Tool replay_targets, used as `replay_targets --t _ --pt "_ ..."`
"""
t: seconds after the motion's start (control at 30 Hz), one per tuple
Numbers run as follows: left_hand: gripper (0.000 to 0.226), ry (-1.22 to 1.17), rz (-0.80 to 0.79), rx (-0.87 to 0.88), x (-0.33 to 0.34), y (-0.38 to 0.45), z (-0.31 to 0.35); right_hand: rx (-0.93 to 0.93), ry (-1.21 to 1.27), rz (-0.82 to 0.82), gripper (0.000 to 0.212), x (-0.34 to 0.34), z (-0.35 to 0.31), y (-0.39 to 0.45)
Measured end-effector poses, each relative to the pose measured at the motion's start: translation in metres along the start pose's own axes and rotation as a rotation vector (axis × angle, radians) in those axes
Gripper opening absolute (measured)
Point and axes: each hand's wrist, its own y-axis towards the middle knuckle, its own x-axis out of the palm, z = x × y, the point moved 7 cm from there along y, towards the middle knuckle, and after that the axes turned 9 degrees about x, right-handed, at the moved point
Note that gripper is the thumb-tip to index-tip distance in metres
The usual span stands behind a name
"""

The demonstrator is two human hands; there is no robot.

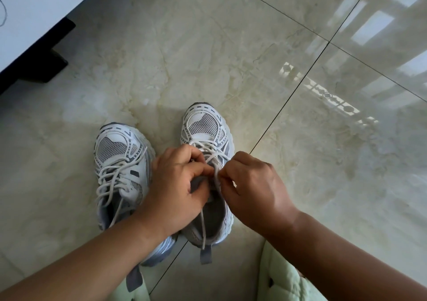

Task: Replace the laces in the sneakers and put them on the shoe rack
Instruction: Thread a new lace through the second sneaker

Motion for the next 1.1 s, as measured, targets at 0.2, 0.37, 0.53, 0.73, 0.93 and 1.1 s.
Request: replay_targets --t 0.2,0.37,0.53,0.73,0.93,1.1 --pt "0.024 0.114 0.048 0.009 -0.003 0.000 -0.002 -0.013 0.130 -0.096 0.010 -0.001 0.003 0.001" --pt "0.022 0.104 0.059 -0.020 0.000 -0.002 0.000 -0.033 0.132 -0.132 0.023 -0.001 0.009 0.003" --pt "0.020 0.088 0.047 0.000 0.001 -0.004 -0.002 -0.130 -0.008 -0.122 0.016 -0.002 -0.002 0.001" --pt "0.013 0.218 0.073 0.112 -0.005 -0.003 0.007 -0.025 -0.116 -0.056 0.022 -0.002 -0.002 -0.002" --pt "0.007 0.434 0.174 0.176 -0.029 -0.015 0.011 0.135 -0.224 0.002 0.025 0.010 0.003 -0.007" --pt "0.008 0.528 0.297 0.087 -0.067 -0.030 -0.004 0.237 -0.187 0.036 0.023 0.008 0.013 -0.012"
